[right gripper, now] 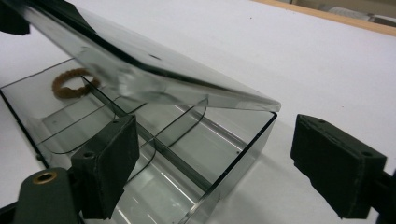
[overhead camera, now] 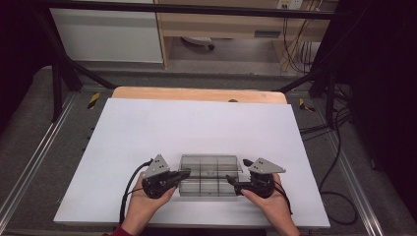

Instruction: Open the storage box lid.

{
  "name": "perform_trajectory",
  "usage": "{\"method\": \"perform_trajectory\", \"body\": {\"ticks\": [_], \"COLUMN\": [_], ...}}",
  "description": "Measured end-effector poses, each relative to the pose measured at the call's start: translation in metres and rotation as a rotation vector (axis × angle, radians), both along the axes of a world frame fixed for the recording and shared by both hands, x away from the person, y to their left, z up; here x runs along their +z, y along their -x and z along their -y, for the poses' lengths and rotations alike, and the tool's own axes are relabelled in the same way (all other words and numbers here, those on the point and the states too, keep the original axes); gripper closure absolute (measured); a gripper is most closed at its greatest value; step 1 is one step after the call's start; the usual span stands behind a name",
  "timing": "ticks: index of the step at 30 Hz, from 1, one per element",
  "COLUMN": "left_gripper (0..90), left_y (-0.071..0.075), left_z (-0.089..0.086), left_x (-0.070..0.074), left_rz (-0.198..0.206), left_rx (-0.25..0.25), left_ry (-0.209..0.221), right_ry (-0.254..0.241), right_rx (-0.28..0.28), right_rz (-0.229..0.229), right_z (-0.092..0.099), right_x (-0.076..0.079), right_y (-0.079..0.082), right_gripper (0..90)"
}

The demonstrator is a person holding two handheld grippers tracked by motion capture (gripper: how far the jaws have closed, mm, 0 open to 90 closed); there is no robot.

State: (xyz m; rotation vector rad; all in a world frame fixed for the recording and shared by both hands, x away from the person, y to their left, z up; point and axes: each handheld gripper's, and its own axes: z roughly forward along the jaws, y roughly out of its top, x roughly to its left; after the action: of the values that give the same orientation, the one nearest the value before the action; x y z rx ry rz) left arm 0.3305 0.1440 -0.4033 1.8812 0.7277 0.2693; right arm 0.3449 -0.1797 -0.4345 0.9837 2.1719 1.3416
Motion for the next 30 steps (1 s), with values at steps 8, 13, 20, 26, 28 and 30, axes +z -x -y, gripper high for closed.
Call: {"method": "perform_trajectory", "body": {"ticks": [8, 13, 20, 26, 28, 30], "left_gripper": [89.7, 89.7, 89.7, 89.7, 89.7, 89.7], "left_y": [0.000, -0.001, 0.000, 0.000, 0.001, 0.001], "left_z": [0.001, 0.001, 0.001, -0.001, -0.002, -0.003], "left_x": [-0.001, -0.001, -0.001, -0.001, -0.001, -0.001], "left_rz": [0.004, 0.002, 0.001, 0.001, 0.003, 0.002], "left_rx": [0.001, 0.000, -0.002, -0.001, -0.001, 0.003], "left_ry": [-0.004, -0.003, -0.003, 0.000, -0.002, -0.002], "right_ry": [-0.016, -0.014, -0.025, -0.032, -0.035, -0.036], "right_rx": [0.041, 0.069, 0.055, 0.044, 0.051, 0.054], "right_rz": [0.030, 0.050, 0.073, 0.101, 0.110, 0.120], "right_z": [-0.002, -0.005, -0.001, 0.001, 0.001, 0.000], "right_x": [0.002, 0.004, 0.006, 0.010, 0.011, 0.012], "right_y": [-0.004, -0.006, -0.010, -0.016, -0.016, -0.015], "right_gripper": [17.1, 22.0, 33.0, 35.7, 36.4, 38.4]}}
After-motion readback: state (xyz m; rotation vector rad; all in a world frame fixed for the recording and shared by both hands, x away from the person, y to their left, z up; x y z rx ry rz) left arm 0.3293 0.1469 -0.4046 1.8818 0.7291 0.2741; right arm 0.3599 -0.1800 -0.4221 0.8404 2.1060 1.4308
